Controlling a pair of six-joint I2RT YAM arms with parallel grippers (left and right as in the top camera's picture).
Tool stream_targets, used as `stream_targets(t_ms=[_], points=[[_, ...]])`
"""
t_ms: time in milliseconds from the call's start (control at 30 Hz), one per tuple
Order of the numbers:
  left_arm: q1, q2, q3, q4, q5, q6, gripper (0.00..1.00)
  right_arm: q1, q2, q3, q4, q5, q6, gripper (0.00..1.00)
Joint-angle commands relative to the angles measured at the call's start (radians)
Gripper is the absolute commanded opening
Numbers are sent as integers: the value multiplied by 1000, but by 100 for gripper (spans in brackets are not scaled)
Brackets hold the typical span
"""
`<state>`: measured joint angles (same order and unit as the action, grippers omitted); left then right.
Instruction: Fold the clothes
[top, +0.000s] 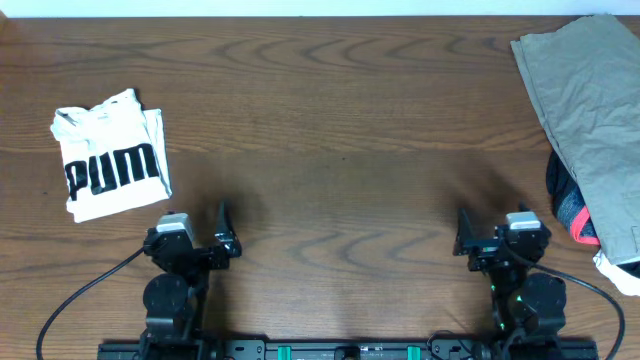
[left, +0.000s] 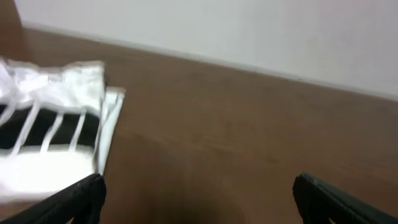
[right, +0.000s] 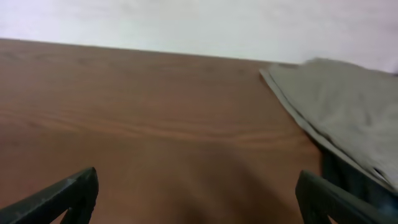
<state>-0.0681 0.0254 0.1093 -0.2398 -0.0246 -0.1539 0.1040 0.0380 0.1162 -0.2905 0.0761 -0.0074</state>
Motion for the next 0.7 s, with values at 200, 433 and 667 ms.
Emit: stream_targets(t_ms=[200, 433, 667], points=[[4, 258, 371, -250, 17, -8, 98, -12, 349, 356, -232, 118, 66, 99], [4, 510, 592, -479, 22, -8, 98, -12, 768, 681, -485, 111, 66, 99], [4, 572, 614, -500, 187, -8, 98, -31, 983, 865, -573, 145, 54, 99]])
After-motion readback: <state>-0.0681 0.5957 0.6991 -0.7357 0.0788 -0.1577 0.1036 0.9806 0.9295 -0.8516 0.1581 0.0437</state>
